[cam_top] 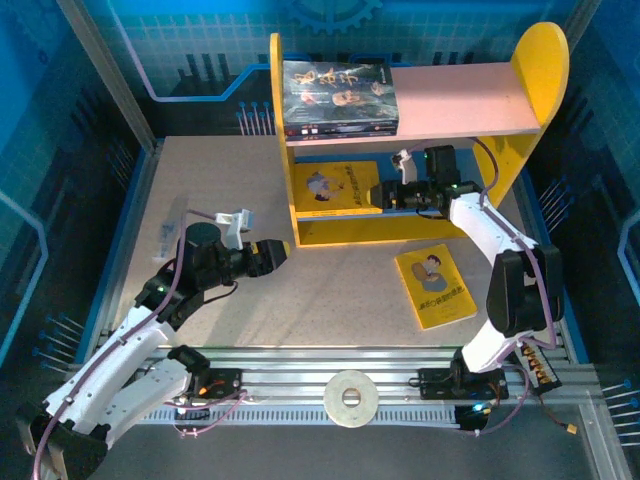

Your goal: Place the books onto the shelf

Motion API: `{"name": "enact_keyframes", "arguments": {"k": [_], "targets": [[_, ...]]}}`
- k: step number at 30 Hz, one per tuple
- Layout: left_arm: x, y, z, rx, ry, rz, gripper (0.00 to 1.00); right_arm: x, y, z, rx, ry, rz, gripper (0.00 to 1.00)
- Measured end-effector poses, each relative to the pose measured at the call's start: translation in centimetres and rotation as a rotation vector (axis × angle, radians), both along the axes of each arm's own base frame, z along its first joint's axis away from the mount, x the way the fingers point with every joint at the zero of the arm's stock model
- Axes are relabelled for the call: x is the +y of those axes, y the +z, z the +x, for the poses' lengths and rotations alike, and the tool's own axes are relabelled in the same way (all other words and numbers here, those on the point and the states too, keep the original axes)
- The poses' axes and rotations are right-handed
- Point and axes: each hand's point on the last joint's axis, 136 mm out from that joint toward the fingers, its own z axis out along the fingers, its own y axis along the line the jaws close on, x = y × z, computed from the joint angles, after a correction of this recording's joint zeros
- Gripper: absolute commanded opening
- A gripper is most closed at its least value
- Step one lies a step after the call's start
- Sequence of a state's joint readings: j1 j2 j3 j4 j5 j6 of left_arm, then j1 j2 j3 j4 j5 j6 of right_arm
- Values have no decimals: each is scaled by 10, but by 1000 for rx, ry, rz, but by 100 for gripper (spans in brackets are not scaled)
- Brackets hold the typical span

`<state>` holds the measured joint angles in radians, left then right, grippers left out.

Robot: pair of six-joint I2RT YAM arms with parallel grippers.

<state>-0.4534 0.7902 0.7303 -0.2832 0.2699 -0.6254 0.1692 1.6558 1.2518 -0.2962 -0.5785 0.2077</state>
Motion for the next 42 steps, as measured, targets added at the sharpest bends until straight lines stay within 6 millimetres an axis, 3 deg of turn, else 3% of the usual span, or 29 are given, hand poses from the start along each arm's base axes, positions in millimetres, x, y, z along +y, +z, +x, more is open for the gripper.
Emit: {"name": "enact_keyframes", "arguments": {"k": [25,34,42], "targets": [[-1,-2,0,10,-10,-2,61,0,0,0,3,4,-2,60],[-1,-1,0,8,-8,-3,61,0,0,-1,2,7,-4,65],[0,0,-1,3,-7,-5,62,-1,21,-9,-44,17,-4,69]]}}
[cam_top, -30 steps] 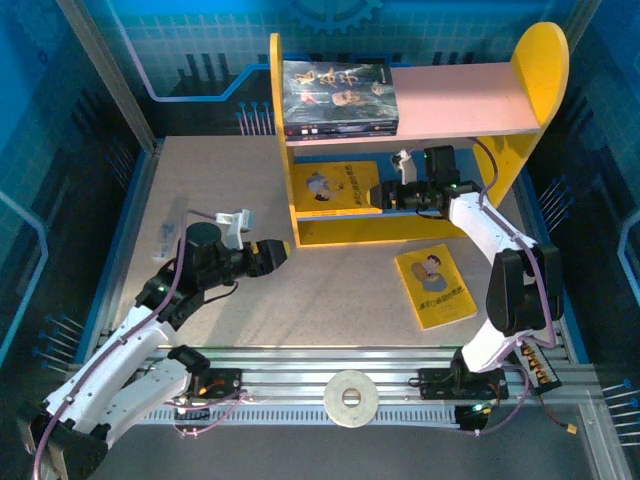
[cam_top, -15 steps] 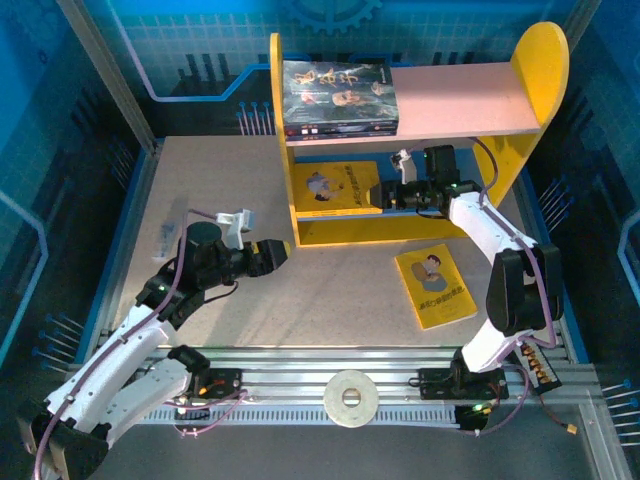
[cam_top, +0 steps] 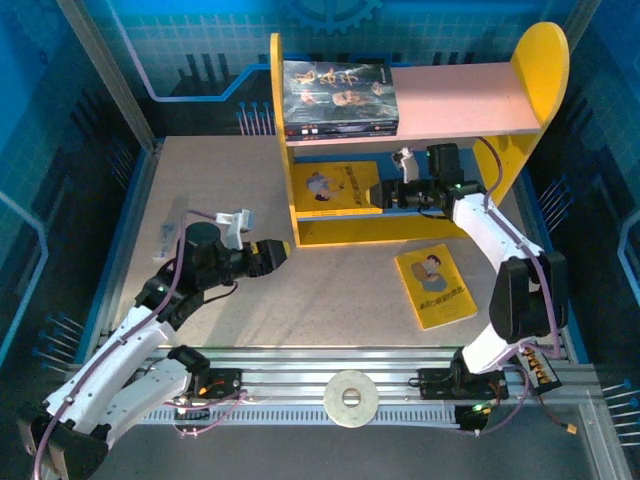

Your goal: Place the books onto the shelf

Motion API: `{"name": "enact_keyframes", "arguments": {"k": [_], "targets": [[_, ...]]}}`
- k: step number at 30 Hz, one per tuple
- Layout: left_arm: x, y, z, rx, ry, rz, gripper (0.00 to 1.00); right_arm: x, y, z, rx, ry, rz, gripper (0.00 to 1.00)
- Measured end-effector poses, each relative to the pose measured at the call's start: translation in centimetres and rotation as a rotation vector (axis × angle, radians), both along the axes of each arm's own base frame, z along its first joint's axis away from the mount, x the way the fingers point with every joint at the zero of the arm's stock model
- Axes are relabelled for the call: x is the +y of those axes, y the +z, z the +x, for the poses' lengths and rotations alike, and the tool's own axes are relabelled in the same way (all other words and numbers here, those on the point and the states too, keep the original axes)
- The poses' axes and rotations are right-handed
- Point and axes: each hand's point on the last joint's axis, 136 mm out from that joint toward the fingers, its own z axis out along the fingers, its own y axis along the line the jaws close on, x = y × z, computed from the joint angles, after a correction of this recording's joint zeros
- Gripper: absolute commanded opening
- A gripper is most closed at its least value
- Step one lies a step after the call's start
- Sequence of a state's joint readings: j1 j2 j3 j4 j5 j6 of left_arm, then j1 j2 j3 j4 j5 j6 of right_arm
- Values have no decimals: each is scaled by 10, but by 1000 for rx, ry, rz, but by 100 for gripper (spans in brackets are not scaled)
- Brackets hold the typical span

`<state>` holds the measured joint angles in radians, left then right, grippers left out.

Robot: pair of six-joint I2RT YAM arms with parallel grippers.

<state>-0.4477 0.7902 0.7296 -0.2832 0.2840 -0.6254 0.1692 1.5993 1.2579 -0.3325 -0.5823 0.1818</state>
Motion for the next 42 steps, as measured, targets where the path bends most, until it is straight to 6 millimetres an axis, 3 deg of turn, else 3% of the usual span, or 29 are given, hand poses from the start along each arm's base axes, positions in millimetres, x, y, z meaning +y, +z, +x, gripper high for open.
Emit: {"name": "enact_keyframes", "arguments": {"k": [6,11,17,21,24,27,36,42], "targets": [[1,-12,-1,18,1,8,62,-5,27,-14,-64,-8,-8,69],[0,-28,1,37,9,4,60,-20,20,-45,-59,-52,-44,70],[-14,-85,-3,166,2,8,60,-56,-13,-91,-4,-178,-116,73],[-32,-115,-14,242,-34,49,60,-104,-55,-110,121,-370,-161,74],[-46,-123,-18,254,-61,60,59,-141,-88,-121,228,-524,-169,74],[-57,-128,-20,260,-79,61,59,-166,-113,-133,324,-626,-190,75],[-71,-127,-21,249,-102,43,59,-186,-151,-138,486,-700,-225,77],[-71,-126,-20,241,-99,40,60,-197,-152,-140,498,-740,-280,79]]}}
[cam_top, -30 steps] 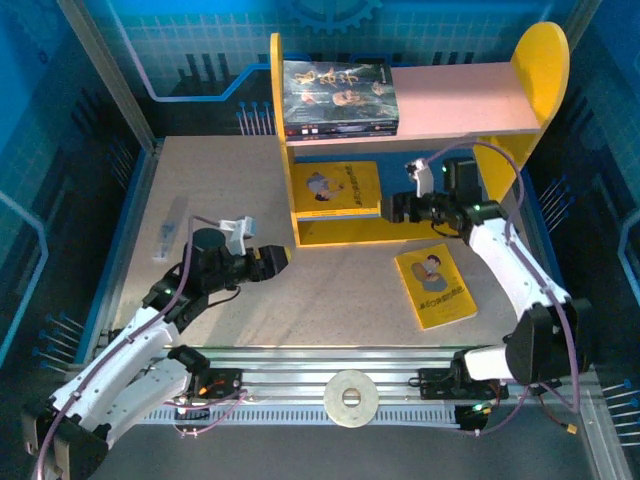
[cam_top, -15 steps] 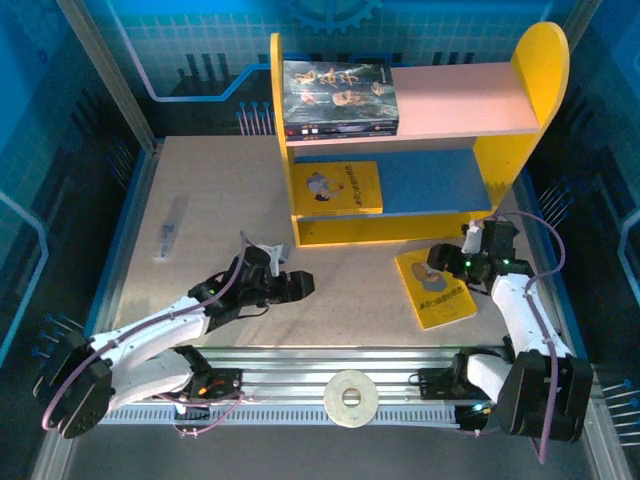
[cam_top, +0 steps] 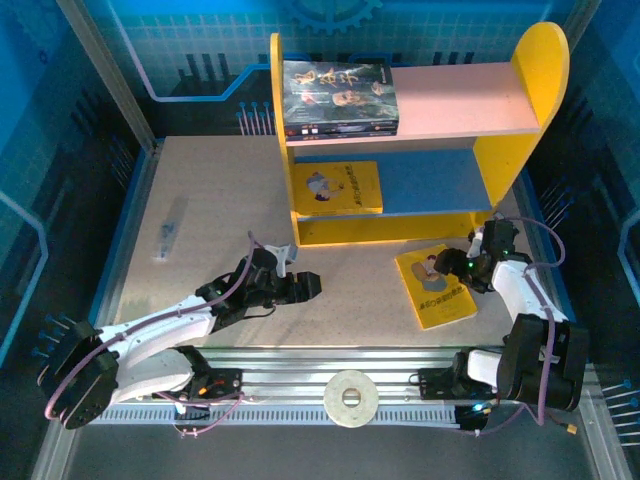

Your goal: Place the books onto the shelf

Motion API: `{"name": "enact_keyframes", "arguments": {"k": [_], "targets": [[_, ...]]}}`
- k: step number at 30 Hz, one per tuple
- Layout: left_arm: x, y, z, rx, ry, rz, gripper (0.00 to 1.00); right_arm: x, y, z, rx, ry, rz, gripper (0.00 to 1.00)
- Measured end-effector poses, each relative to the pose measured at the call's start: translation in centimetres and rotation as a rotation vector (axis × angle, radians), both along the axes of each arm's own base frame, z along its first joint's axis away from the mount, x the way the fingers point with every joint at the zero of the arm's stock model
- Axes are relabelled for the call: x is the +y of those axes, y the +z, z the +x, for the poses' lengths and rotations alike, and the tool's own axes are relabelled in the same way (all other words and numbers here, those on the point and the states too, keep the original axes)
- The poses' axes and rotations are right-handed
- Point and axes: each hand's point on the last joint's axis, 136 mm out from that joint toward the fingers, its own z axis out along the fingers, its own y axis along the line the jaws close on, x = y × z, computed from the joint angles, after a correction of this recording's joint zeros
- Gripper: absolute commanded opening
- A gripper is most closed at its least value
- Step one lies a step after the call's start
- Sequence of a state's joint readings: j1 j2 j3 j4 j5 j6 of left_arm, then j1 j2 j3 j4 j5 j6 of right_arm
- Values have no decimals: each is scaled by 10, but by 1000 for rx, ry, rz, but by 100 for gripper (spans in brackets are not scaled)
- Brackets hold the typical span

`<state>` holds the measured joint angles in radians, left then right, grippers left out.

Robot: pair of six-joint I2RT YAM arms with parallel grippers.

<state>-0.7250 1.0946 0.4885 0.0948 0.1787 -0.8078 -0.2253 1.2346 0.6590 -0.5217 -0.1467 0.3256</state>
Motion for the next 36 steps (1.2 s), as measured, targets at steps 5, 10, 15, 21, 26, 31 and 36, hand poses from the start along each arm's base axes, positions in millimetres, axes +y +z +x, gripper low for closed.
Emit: {"name": "enact_keyframes", "arguments": {"k": [5,10,15,21,26,31,36], "targets": [[0,2,0,-7,-1,-5,60,-8,2,2,15,-17,-39,80],[0,2,0,-7,-1,-5,60,-10,-9,2,77,-16,-36,79],[0,3,0,-9,-1,-7,60,-5,-19,-1,122,-6,-4,77],[1,6,-1,-13,-1,-10,61,11,-19,2,113,38,69,74],[2,5,-2,-7,-1,-5,61,33,-15,6,89,104,124,72],[2,1,-2,4,-1,4,61,67,-15,5,88,224,145,71],[2,-11,-2,33,-1,29,60,100,-22,-4,104,331,156,70]]}}
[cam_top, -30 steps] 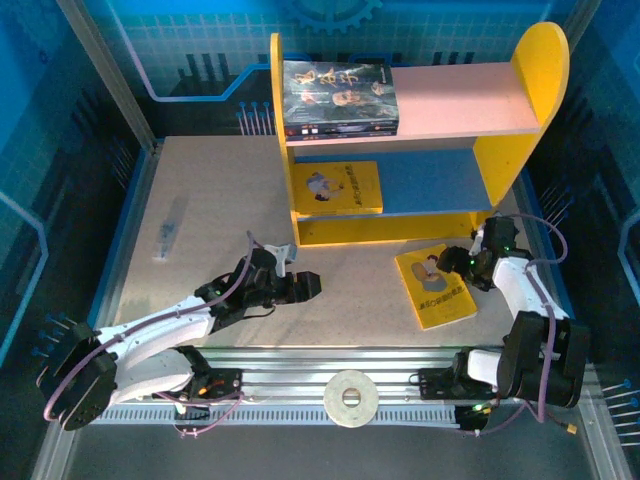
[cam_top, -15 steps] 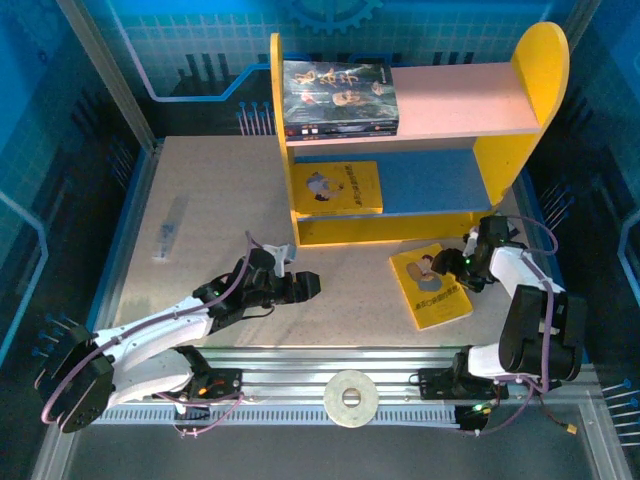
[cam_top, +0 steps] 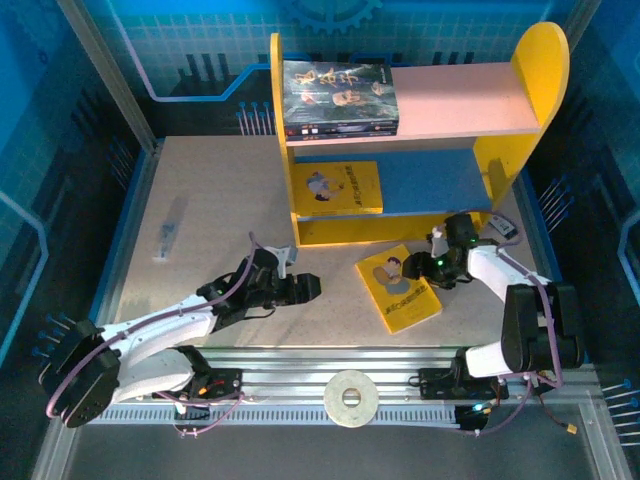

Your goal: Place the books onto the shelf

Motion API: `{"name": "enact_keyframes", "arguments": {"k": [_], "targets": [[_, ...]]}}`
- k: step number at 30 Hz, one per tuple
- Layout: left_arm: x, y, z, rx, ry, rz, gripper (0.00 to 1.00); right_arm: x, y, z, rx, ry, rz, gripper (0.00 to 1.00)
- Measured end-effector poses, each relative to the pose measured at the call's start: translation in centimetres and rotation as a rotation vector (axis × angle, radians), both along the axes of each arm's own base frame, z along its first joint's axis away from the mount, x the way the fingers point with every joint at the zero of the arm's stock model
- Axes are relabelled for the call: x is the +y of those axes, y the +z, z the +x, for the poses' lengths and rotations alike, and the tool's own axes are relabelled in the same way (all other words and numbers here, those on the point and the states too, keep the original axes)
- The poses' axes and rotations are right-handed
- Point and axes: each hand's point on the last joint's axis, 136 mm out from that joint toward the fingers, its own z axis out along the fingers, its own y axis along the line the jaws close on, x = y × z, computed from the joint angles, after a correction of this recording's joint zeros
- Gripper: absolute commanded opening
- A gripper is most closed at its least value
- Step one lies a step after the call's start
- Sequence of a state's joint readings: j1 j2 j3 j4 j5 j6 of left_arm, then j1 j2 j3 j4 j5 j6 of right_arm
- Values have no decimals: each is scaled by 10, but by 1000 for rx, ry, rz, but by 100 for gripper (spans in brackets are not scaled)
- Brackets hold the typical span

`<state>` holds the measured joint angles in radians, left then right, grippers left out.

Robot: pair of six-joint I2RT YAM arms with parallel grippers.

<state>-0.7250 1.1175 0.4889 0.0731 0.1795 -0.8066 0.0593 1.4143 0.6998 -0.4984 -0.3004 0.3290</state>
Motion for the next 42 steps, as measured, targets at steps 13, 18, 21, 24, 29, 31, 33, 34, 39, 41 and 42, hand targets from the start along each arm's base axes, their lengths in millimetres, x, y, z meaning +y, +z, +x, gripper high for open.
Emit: {"name": "enact_keyframes", "arguments": {"k": [13,18,21,24,29,31,33,34,39,41,42], "targets": [[-19,-38,-8,85,-55,72,60,42,-7,-19,19,103,1,67],[-38,-50,-9,101,-89,86,59,52,-7,-23,9,127,-4,63],[-40,-56,-8,118,-84,90,59,61,-7,-26,5,153,0,61],[-39,-61,-8,131,-81,99,59,68,-7,-30,2,174,3,58],[-43,-58,-5,127,-80,97,60,79,-7,-36,-6,202,16,53],[-43,-56,-3,121,-77,104,60,85,-7,-38,-11,216,25,50],[-41,-57,-1,122,-74,113,60,91,-5,-39,-18,227,41,48],[-40,-57,0,121,-75,120,60,94,-4,-39,-23,235,49,47],[-30,-62,4,133,-48,170,60,104,-3,-40,-43,265,58,40],[-25,-65,5,134,-37,203,60,104,-5,-39,-41,264,51,35],[-23,-66,5,133,-35,218,60,103,-7,-39,-38,262,47,33]]}}
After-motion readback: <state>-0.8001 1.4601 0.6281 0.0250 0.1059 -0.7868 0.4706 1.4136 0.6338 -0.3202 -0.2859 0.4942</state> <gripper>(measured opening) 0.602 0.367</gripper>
